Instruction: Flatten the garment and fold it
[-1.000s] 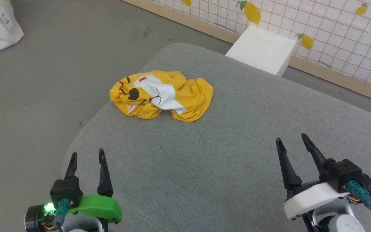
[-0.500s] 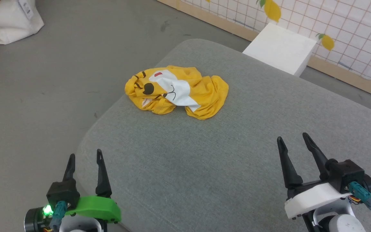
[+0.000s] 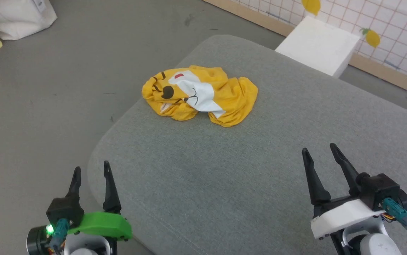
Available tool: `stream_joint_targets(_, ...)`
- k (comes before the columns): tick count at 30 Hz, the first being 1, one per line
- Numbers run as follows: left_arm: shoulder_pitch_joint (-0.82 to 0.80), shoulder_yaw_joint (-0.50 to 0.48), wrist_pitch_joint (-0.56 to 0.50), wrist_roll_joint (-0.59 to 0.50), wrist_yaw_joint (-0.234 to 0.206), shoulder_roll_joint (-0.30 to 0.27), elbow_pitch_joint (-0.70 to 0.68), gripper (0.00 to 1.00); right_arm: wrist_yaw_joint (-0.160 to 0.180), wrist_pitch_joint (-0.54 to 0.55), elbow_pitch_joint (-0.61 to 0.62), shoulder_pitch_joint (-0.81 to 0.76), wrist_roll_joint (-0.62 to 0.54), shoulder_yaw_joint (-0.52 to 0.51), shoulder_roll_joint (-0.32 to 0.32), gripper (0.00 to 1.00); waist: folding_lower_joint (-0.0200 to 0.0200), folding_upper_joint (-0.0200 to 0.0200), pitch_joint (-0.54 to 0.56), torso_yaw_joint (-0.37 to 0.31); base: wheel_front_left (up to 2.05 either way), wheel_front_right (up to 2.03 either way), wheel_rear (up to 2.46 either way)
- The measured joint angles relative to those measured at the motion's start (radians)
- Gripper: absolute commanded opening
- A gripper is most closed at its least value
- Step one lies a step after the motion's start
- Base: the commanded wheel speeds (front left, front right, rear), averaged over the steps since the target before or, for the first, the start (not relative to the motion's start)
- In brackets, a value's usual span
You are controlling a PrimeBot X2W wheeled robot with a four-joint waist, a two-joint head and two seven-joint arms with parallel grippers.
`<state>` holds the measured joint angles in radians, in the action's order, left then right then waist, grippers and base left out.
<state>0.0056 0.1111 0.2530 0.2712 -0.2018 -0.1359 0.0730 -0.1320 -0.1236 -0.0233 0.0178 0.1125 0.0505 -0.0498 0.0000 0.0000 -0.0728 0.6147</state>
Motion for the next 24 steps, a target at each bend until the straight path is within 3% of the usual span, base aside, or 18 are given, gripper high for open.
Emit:
stream_joint_targets(8, -0.19, -0.042, -0.111, 0.067, 0.071, -0.085, 0.037, 1.0, 0.0, 0.019, 0.025, 0.062, -0.024, 0.041, 0.0, 1.0, 0.0, 0.0, -0.059, -0.086, 0.0, 0.0, 0.0)
stream_joint_targets(16, -0.42, -0.126, -0.332, 0.207, 0.141, -0.192, 0.11, 1.0, 0.0, 0.016, 0.031, 0.118, -0.041, 0.047, 0.001, 1.0, 0.0001, 0.0, -0.152, -0.231, 0.0, 0.0, 0.0)
stream_joint_targets(20, -0.496, -0.191, -0.472, 0.293, 0.135, -0.236, 0.142, 1.0, 0.0, -0.001, 0.021, 0.143, -0.03, 0.049, 0.001, 1.0, 0.0001, 0.0, -0.202, -0.311, 0.0, 0.0, 0.0)
stream_joint_targets(24, -0.513, -0.243, -0.593, 0.342, 0.1, -0.289, 0.157, 1.0, 0.0, -0.025, 0.005, 0.165, -0.013, 0.045, 0.0, 1.0, 0.0002, 0.0, -0.247, -0.388, 0.0, 0.0, 0.0)
